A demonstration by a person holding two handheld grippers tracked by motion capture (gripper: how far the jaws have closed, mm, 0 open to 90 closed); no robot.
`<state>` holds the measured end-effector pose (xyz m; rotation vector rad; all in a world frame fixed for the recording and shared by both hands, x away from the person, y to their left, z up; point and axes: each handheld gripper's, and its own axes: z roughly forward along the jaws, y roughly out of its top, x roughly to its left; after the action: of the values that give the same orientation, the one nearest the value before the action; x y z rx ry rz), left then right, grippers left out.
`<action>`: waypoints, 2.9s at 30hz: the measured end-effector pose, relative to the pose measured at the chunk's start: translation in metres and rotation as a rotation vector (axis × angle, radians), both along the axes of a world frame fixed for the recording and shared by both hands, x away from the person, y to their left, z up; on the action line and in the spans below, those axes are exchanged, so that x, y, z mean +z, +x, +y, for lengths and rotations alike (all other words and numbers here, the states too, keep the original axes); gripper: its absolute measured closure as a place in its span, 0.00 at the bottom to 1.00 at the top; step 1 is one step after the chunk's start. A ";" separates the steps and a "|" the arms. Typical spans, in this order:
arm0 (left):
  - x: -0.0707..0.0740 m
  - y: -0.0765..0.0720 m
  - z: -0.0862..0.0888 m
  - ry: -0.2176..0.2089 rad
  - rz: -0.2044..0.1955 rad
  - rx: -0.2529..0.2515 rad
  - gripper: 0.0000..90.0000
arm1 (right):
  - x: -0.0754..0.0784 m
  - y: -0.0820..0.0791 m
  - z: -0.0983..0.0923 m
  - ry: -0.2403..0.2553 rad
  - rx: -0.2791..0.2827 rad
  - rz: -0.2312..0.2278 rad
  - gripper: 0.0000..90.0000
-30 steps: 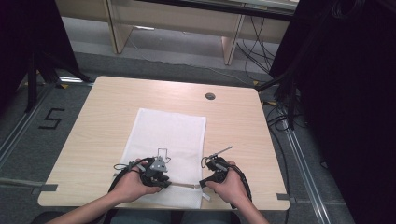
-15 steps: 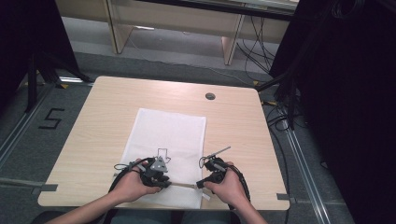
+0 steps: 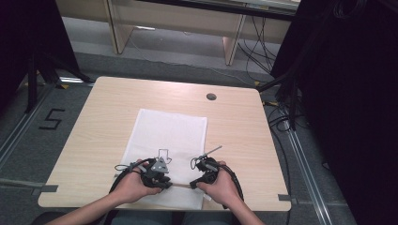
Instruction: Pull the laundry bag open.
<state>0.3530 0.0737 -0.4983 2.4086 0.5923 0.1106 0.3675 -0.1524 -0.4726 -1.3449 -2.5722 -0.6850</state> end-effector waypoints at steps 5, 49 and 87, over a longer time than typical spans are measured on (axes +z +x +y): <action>0.003 0.000 -0.002 -0.016 -0.018 -0.032 0.81 | 0.005 0.001 -0.016 -0.024 -0.054 -0.023 1.00; -0.008 0.003 -0.067 -0.134 -0.019 -0.169 0.86 | -0.010 -0.005 -0.012 -0.071 -0.034 -0.024 1.00; 0.000 0.000 -0.053 -0.162 0.007 -0.123 0.91 | -0.010 -0.006 -0.012 -0.080 0.009 -0.039 1.00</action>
<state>0.3530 0.0211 -0.4984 2.2815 0.4377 0.0009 0.3613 -0.1647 -0.4830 -1.3560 -2.6613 -0.6185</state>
